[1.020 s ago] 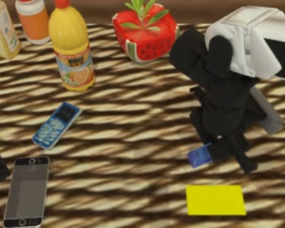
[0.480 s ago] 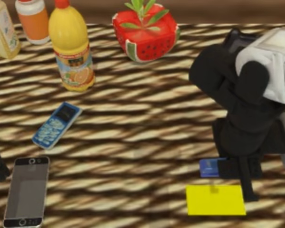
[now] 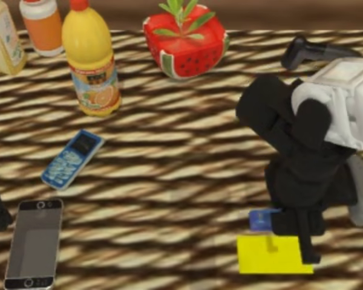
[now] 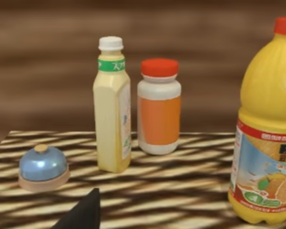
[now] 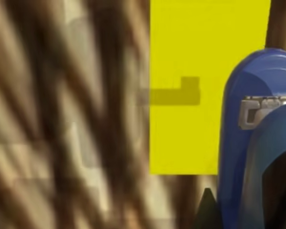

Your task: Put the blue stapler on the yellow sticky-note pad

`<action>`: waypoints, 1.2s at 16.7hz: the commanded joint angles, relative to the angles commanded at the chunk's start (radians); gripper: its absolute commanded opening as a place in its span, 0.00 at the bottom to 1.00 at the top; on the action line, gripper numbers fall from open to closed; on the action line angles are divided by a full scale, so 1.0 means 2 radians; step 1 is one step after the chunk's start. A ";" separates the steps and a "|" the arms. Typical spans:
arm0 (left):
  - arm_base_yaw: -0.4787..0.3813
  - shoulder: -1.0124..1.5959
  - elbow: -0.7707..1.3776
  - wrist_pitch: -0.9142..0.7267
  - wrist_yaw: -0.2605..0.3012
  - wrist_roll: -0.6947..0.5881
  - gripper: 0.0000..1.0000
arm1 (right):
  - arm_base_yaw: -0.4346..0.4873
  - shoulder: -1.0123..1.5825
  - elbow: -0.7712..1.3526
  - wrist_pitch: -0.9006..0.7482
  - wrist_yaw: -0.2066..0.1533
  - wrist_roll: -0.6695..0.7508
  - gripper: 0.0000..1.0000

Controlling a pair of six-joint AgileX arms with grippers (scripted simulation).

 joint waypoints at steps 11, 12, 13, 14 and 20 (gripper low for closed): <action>0.000 0.000 0.000 0.000 0.000 0.000 1.00 | 0.002 0.053 -0.089 0.144 0.000 0.002 0.00; 0.000 0.000 0.000 0.000 0.000 0.000 1.00 | 0.002 0.053 -0.089 0.144 0.000 0.002 0.08; 0.000 0.000 0.000 0.000 0.000 0.000 1.00 | 0.002 0.053 -0.089 0.144 0.000 0.002 0.15; 0.000 0.000 0.000 0.000 0.000 0.000 1.00 | 0.002 0.053 -0.089 0.144 0.000 0.002 0.23; 0.000 0.000 0.000 0.000 0.000 0.000 1.00 | 0.002 0.053 -0.089 0.144 0.000 0.002 0.68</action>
